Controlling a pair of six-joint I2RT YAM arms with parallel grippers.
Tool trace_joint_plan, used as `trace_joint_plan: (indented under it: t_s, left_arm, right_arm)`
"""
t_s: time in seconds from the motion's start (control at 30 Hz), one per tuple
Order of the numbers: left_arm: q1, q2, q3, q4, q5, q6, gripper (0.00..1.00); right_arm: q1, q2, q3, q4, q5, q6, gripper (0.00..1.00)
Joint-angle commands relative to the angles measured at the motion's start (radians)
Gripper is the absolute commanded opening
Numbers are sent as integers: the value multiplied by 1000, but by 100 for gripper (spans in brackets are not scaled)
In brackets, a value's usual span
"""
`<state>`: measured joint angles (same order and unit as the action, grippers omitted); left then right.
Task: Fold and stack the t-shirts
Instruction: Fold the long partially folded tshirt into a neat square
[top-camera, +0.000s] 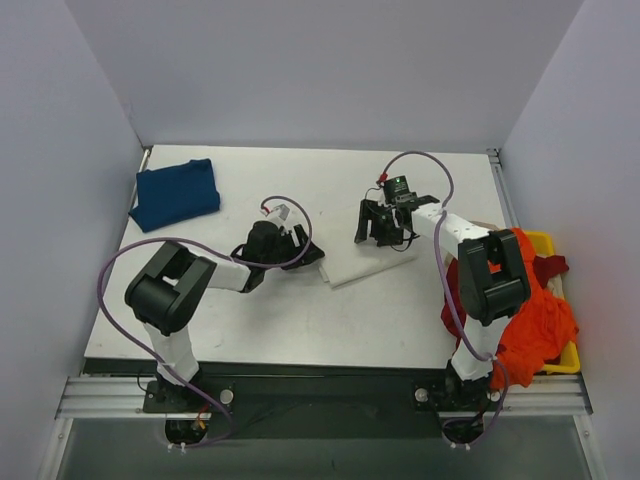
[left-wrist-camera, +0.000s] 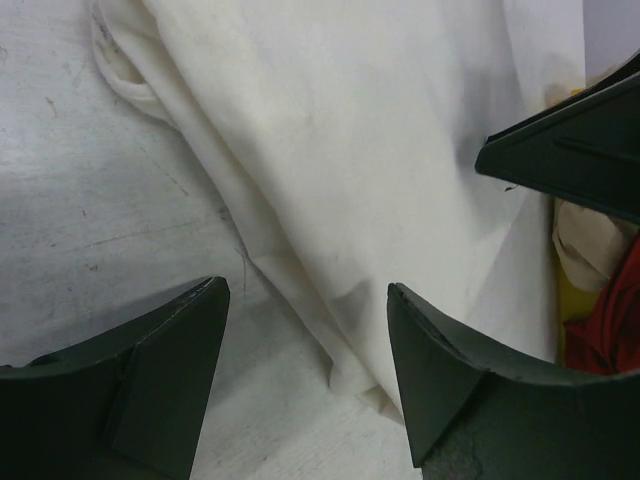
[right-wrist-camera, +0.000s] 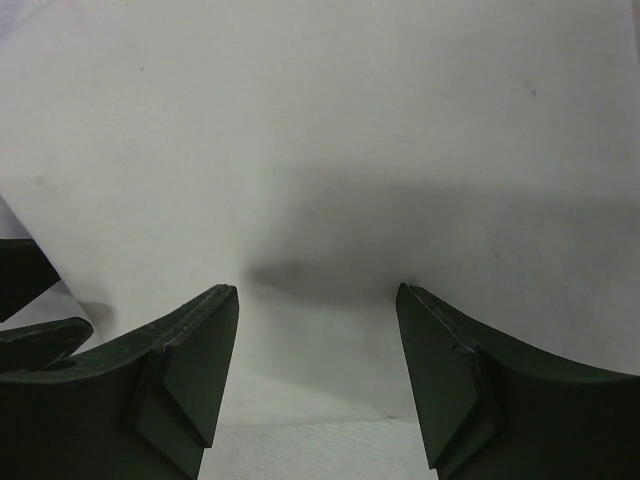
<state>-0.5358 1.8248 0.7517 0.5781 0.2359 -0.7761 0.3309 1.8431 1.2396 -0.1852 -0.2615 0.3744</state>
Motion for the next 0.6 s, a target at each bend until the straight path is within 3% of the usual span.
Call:
trace_joint_plan:
  t_s: [0.0, 0.57]
  left_arm:
    - [-6, 53, 14, 45, -20, -32, 76]
    - [-32, 205, 103, 83, -17, -91, 75]
  right_arm:
    - [2, 8, -14, 4, -16, 18, 65]
    - [39, 44, -69, 21, -61, 20, 65]
